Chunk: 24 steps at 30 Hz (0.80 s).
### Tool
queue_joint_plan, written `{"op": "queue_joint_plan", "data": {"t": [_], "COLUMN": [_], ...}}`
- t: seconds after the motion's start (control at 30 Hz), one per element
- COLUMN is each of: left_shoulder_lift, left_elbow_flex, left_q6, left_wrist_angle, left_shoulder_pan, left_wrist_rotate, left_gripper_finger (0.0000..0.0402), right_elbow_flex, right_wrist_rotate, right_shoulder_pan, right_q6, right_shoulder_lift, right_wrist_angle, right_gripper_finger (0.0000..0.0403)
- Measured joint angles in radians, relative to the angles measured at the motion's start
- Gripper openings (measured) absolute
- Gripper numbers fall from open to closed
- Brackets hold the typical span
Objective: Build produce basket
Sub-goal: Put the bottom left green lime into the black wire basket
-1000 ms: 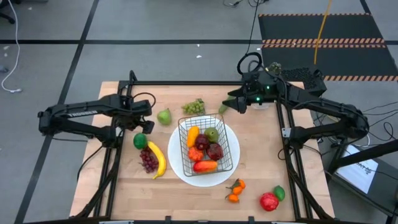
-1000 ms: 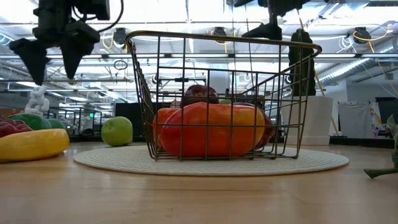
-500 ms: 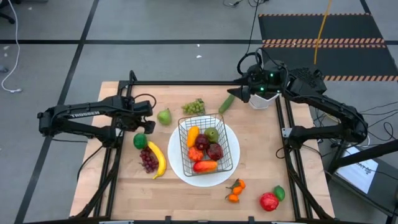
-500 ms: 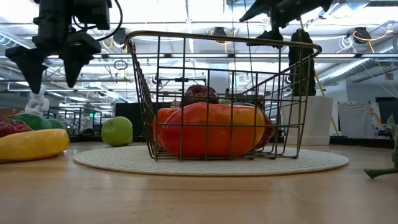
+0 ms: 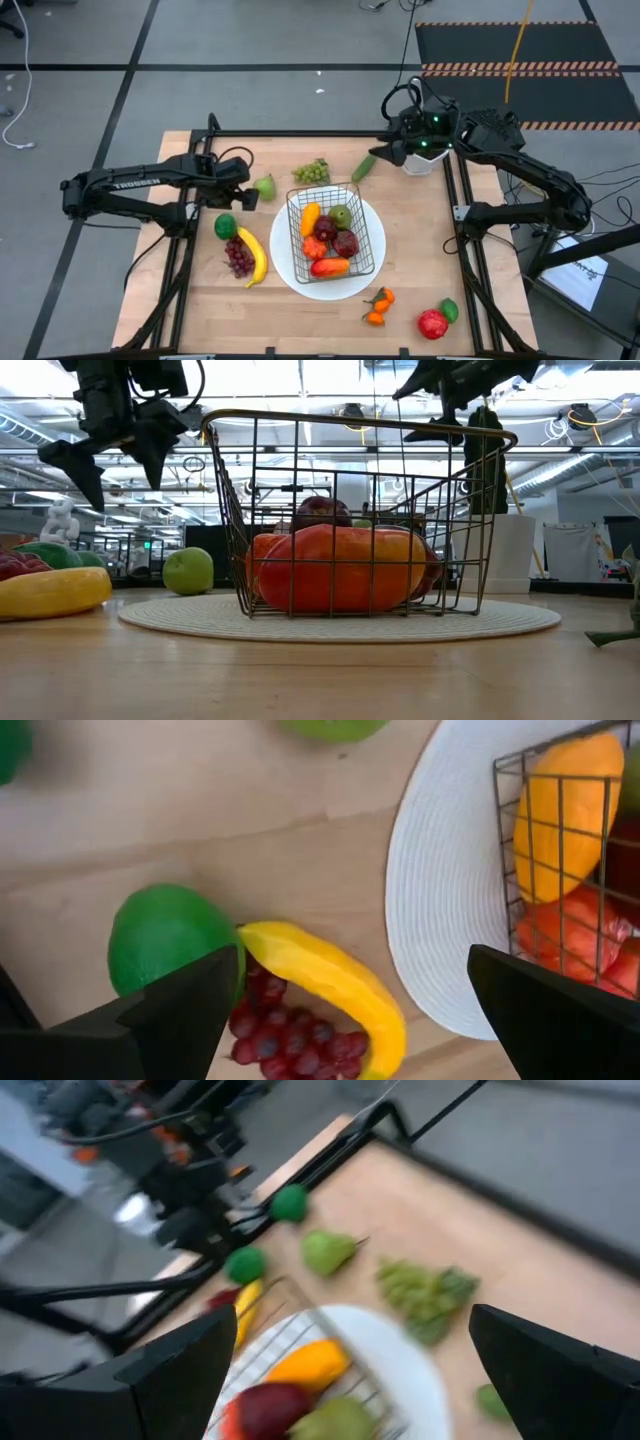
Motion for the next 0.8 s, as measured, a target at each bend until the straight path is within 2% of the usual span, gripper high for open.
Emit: {"op": "queue_joint_plan", "data": {"t": [0.07,0.13,0.4,0.57,0.8], "left_shoulder_lift": [0.000,0.000,0.013,0.015,0.015], "left_elbow_flex": [0.000,0.000,-0.043,-0.125,-0.204], "left_q6": [0.025,0.048,0.086,0.104,0.108], "left_wrist_angle": [0.003,-0.002,-0.130,-0.113,-0.062], "left_shoulder_pan": [0.000,0.000,0.004,0.003,0.003], "left_wrist_rotate": [-0.003,-0.016,0.009,0.085,0.079], "left_gripper_finger": [0.0392,0.0392,0.0392,0.0392,0.0392], "right_elbow_flex": [0.000,0.000,0.000,0.000,0.000], "right_wrist_rotate": [-0.035,-0.026,0.185,0.248,0.369], "right_shoulder_pan": [0.020,0.055,0.202,0.275,0.397], "right_q6": [0.031,0.068,0.263,0.350,0.432], "right_shoulder_lift": [-0.012,-0.024,-0.059,-0.058,-0.057], "right_wrist_angle": [-0.028,-0.055,0.013,0.080,0.116], "right_gripper_finger": [0.0393,0.0393,0.0393,0.0393,0.0393]}}
